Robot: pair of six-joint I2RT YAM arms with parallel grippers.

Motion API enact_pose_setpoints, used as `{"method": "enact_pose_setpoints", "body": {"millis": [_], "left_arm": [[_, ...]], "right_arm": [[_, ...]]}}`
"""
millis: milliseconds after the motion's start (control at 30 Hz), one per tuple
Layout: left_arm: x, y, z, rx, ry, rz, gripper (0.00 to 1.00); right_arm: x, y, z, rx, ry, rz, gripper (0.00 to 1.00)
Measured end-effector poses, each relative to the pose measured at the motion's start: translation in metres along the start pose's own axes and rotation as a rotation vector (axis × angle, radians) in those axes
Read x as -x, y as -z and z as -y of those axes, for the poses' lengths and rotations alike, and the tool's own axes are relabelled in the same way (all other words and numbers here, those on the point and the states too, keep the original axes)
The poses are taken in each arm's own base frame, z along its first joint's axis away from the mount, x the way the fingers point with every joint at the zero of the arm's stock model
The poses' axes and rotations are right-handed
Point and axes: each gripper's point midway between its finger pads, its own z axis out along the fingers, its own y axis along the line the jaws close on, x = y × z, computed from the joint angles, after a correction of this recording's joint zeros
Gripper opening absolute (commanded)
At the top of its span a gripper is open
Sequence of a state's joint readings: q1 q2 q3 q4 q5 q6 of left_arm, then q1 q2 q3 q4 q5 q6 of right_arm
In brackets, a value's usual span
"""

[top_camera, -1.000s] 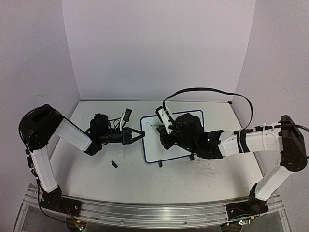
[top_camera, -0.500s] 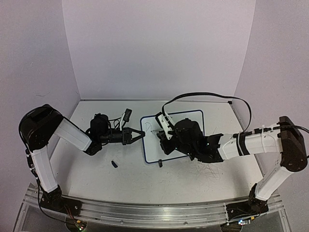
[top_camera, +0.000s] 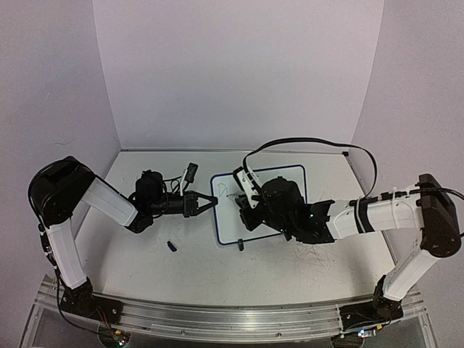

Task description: Write a sentence on the whiteboard

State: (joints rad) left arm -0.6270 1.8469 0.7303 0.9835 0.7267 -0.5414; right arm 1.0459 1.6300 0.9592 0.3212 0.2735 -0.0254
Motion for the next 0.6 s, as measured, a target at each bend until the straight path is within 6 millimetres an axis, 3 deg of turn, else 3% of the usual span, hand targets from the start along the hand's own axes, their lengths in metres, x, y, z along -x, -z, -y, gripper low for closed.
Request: {"method": "enact_pose_setpoints", "body": {"millis": [600], "left_arm": [[-0.0004, 0.0000, -0.0014, 0.007, 0.003, -0.001, 0.00]], "right_arm": [[0.0084, -0.0018, 0.0065, -0.037, -0.011, 0.026, 0.00]]}}
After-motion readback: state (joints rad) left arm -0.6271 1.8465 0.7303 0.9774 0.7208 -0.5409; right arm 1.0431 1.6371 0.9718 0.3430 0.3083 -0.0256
